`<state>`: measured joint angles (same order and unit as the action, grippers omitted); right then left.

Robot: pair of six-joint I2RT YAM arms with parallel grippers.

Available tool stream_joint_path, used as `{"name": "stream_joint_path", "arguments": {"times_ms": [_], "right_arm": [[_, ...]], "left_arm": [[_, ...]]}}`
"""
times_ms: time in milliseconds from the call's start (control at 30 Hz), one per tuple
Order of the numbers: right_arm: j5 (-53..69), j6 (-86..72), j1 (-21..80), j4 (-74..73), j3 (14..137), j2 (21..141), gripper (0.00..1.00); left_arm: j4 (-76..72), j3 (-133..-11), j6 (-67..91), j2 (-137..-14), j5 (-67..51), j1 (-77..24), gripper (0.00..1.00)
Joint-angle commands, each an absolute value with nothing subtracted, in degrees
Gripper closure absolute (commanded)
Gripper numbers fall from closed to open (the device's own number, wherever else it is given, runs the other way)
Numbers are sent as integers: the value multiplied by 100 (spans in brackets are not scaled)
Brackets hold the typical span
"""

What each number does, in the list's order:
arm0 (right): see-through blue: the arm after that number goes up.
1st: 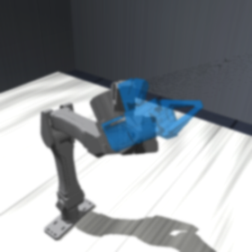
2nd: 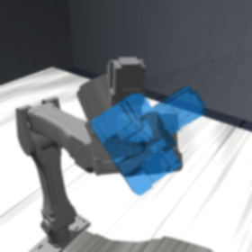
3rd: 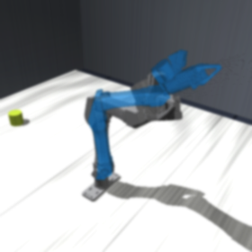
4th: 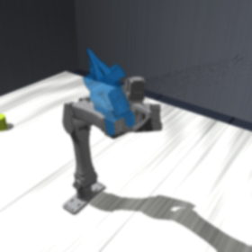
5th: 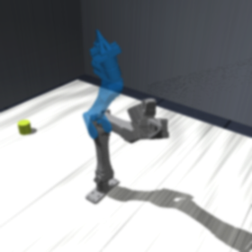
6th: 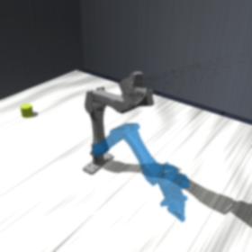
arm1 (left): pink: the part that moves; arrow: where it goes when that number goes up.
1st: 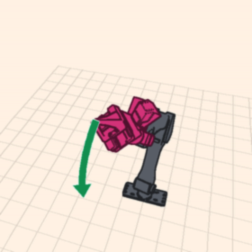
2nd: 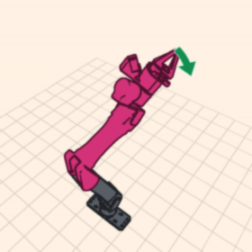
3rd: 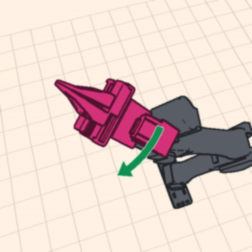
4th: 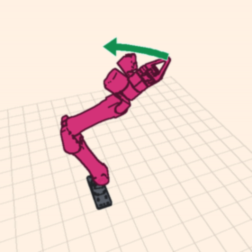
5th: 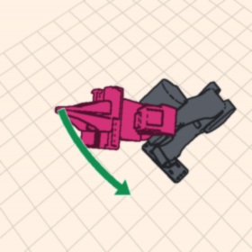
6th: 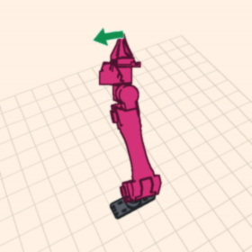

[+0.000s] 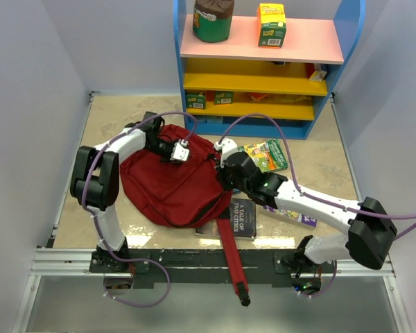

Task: Pack the student bag
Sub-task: Move the student bag to the center of the board.

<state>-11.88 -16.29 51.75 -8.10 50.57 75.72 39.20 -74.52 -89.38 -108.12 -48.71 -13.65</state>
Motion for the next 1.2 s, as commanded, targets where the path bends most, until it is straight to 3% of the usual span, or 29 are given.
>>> {"name": "stream_joint_path", "arguments": {"times_ms": [0, 33, 133, 267, 400, 700, 1067, 1167], "right_arm": [[-879, -1485, 5221, -457, 5335, 7567, 100], [-879, -1468, 5221, -466, 5335, 7567, 100], [-993, -1476, 5221, -536, 5291, 7532, 100], [-1369, -1529, 5221, -668, 5212, 7480, 100], [-1871, -1503, 5160, -764, 5203, 7471, 100], [-1793, -1222, 4580, -466, 5291, 7585, 100], [-1557, -1002, 4465, -282, 6345, 8718, 100], [-1573, -1054, 4491, -316, 6442, 8921, 100]], "left_arm": [[3869, -7287, -8931, -10872, -5203, -1459, 74], [3641, -7199, -8616, -10759, -5238, -1459, 84], [2823, -6874, -8097, -10496, -5247, -1459, 100], [1865, -6329, -7392, -10047, -4949, -1424, 100], [2064, -5819, -7506, -9520, -4895, -1284, 100], [4059, -5247, -8778, -8623, -5106, -1186, 100], [6827, -4852, -10053, -7840, -6108, -1222, 100], [6822, -5018, -9978, -7831, -6074, -1204, 82]]}}
